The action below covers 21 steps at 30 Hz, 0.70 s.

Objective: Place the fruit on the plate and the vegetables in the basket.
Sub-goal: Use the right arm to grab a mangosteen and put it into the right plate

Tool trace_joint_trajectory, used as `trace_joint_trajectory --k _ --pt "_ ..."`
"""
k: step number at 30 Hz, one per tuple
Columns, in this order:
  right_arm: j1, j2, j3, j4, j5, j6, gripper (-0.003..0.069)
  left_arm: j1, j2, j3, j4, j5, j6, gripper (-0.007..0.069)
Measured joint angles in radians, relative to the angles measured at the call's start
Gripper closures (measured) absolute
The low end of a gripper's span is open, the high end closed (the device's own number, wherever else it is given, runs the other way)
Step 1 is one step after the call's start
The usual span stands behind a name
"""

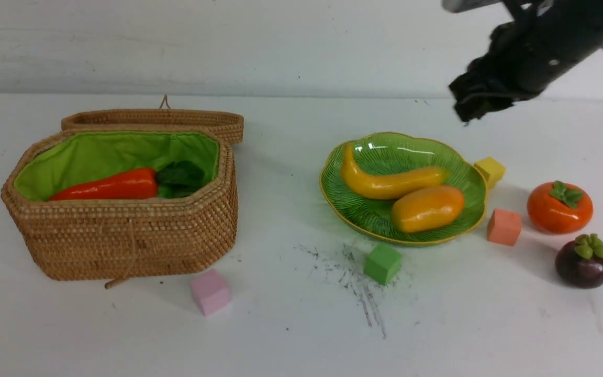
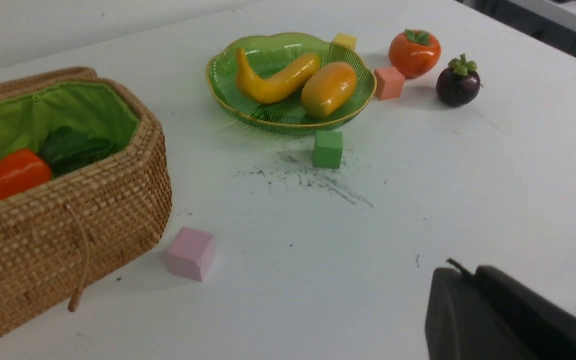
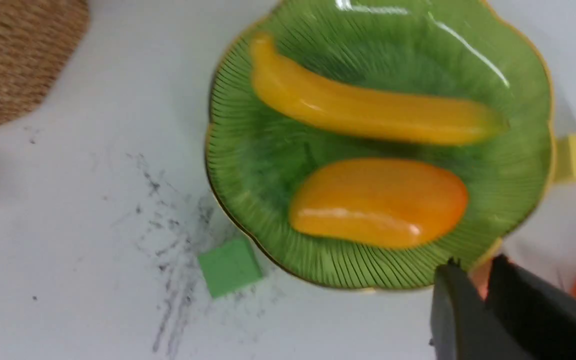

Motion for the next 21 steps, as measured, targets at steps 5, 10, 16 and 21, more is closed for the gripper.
trace_joint_trajectory --k 5,10,16,21 --pt "-0.119 -0.006 0.018 -0.043 0.118 0.164 0.0661 0.0 0.0 0.0 -0.029 -0.006 0.052 0.0596" --pt "-0.251 -0.033 0.196 -0.095 0.12 0.302 0.061 0.0 0.0 0.0 -0.032 -0.007 0.06 0.0595" --pt "-0.312 -0.033 0.398 -0.101 0.026 0.327 0.0403 0.0 0.0 0.0 -0.032 -0.006 0.06 0.0591" --pt "-0.326 -0.007 0.484 -0.101 -0.185 0.345 0.0066 0.0 0.0 0.0 -0.031 -0.005 0.06 0.0591"
